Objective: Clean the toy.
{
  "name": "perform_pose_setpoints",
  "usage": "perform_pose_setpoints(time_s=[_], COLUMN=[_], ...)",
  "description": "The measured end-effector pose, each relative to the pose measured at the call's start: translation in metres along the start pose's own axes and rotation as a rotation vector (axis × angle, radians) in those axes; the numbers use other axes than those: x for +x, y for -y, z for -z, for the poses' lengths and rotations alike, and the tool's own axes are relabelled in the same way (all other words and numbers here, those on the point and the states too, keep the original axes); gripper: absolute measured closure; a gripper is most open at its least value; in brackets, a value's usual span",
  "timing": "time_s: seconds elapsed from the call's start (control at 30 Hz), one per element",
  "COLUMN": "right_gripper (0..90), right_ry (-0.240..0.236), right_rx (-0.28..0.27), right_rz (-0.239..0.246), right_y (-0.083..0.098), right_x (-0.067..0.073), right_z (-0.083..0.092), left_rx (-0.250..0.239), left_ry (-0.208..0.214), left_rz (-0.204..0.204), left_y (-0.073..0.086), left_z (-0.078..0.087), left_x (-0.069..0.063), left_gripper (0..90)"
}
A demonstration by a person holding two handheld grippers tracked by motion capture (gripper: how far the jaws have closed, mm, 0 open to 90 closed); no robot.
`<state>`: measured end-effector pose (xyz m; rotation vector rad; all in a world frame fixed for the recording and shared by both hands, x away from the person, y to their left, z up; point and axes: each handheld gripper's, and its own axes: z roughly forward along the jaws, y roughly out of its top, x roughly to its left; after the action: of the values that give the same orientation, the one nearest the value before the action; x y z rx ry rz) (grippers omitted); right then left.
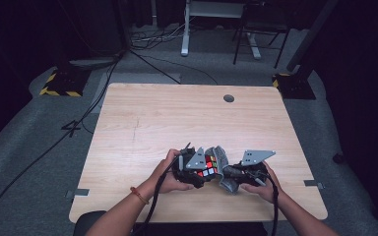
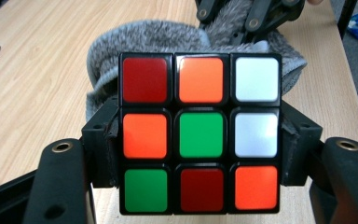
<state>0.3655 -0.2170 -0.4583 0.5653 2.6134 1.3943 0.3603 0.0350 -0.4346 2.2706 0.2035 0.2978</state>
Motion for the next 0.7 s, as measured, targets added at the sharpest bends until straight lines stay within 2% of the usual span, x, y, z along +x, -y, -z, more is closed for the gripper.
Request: perform_pose_setpoints(time_s=[0.1, 0.13, 0.27, 0.37, 0.57, 0.7], right_gripper=[75.2, 75.2, 75.2, 75.2, 75.2, 75.2], right_ry=[0.003, 0.008, 0.024, 0.027, -0.001, 0.002], right_rx=[-0.006, -0.002, -0.009, -0.003, 0.009, -0.019], right_rz=[0.007, 0.018, 0.039, 0.056, 0.062, 0.076], right_y=[0.000, 0.000, -0.003, -0.004, -0.003, -0.008], right_x=[0.000, 0.001, 0.004, 0.006, 0.009, 0.011], right_z=[0.003, 0.005, 0.008, 0.009, 0.010, 0.016], left_rx=[0.043, 0.039, 0.024, 0.036, 0.022, 0.056], left_ry=[-0.009, -0.010, -0.009, -0.009, -0.022, -0.055], left_rz=[-0.022, -0.033, -0.026, -0.038, 0.008, -0.005], left_y=[0.001, 0.001, -0.001, -0.002, 0.001, 0.002], left_z=[-0.004, -0.004, -0.001, 0.000, 0.004, 0.004], left_x=[-0.003, -0.004, -0.004, -0.002, 0.007, 0.008], left_gripper=[32.9, 33.0, 33.2, 33.4, 33.4, 33.4])
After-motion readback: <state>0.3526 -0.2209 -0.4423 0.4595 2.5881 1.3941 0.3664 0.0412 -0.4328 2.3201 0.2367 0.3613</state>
